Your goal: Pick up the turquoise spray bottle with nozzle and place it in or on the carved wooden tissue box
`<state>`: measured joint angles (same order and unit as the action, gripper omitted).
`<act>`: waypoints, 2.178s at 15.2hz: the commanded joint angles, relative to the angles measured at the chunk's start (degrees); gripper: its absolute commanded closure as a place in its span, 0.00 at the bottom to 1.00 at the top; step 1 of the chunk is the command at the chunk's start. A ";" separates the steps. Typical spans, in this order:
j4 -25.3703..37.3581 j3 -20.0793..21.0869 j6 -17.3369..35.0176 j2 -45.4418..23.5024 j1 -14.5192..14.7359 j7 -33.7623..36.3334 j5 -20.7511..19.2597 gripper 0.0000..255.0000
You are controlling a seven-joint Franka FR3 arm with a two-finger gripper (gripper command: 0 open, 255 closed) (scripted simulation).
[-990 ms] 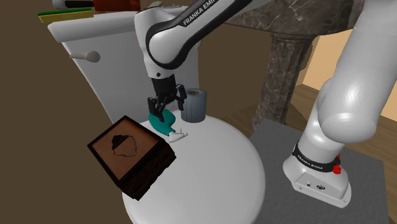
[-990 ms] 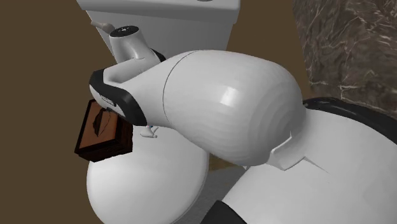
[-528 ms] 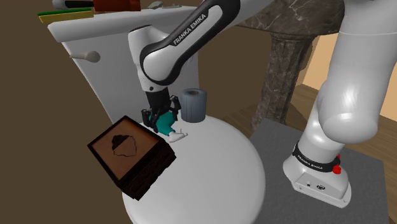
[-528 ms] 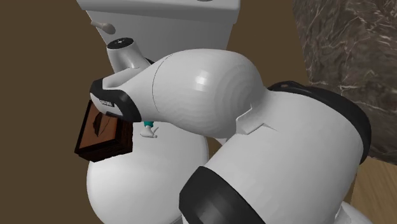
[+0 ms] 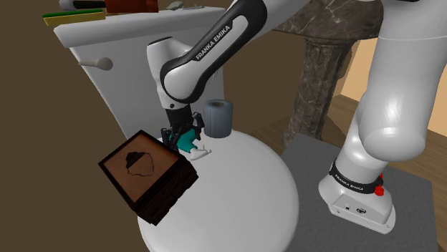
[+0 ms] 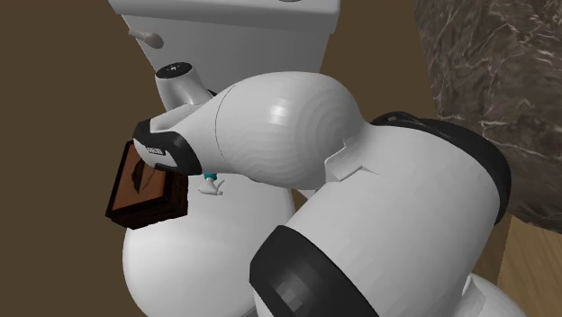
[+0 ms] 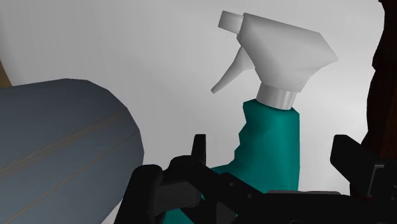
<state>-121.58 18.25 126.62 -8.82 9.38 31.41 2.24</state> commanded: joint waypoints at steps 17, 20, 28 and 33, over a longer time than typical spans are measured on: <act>1.54 0.11 -3.57 2.13 -0.18 -0.28 0.68 1.00; 2.61 0.13 -5.75 3.28 -0.27 -0.41 1.02 1.00; 6.02 0.12 -11.61 5.84 -0.46 -0.61 1.73 1.00; 8.55 0.07 -15.32 7.05 -0.55 -0.63 2.03 1.00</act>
<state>-113.51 18.33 112.06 -2.03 8.85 30.78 4.19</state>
